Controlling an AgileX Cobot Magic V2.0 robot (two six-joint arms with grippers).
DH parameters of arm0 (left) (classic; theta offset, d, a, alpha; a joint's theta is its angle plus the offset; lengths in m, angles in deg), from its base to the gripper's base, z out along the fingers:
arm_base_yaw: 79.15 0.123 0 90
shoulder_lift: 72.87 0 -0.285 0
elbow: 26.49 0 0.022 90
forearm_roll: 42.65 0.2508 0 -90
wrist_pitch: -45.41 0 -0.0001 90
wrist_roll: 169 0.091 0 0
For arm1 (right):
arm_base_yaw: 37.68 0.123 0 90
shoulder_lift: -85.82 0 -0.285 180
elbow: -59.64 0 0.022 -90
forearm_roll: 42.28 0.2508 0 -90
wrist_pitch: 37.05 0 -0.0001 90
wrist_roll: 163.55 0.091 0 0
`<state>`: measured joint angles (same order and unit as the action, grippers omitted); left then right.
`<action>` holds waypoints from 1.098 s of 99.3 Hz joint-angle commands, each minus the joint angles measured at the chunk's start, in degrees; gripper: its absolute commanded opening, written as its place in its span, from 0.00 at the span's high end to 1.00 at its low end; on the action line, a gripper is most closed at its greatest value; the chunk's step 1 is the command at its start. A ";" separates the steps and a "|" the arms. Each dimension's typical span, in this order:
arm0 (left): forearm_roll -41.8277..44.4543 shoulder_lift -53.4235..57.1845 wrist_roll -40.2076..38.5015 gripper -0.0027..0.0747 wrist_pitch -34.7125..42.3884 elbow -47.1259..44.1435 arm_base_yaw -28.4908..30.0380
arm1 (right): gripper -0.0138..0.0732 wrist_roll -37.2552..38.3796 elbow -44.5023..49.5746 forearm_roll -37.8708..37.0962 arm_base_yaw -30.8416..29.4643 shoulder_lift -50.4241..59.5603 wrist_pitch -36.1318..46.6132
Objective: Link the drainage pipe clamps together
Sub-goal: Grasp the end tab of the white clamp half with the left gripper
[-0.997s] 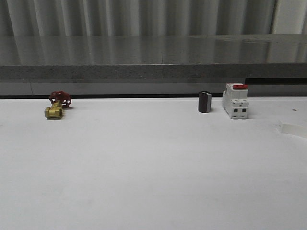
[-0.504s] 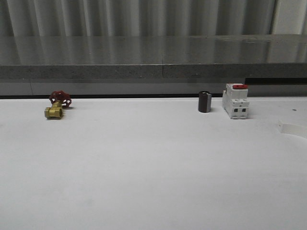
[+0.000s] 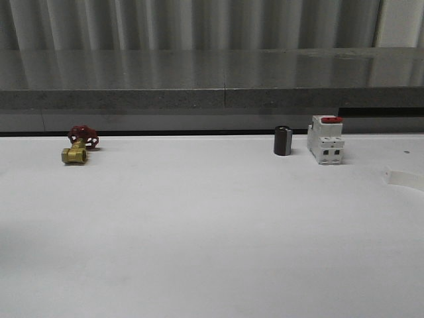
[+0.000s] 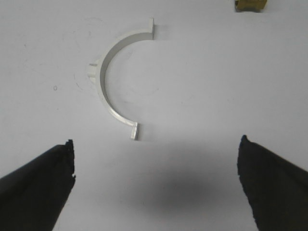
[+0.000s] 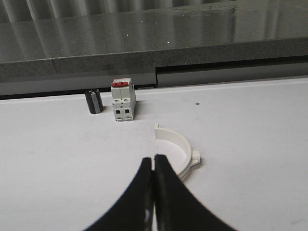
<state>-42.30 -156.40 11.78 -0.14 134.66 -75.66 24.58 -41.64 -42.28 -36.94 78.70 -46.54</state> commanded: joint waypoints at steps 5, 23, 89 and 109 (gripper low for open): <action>-7.17 -7.23 8.89 0.11 -0.78 8.41 4.71 | 0.98 -0.22 -0.84 0.00 0.08 1.11 4.36; -7.49 -17.31 11.62 0.11 -2.48 15.46 9.59 | 0.98 -0.22 -0.84 0.00 0.08 1.11 4.36; -6.72 -34.79 17.00 0.11 1.39 24.10 10.90 | 0.98 -0.22 -0.84 0.00 0.08 1.11 4.36; -6.74 -37.28 17.61 0.11 1.69 24.94 10.90 | 0.98 -0.22 -0.84 0.00 0.08 1.11 4.36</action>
<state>-48.65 -195.65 29.13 0.20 157.90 -64.91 24.58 -41.64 -42.28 -36.94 78.70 -46.54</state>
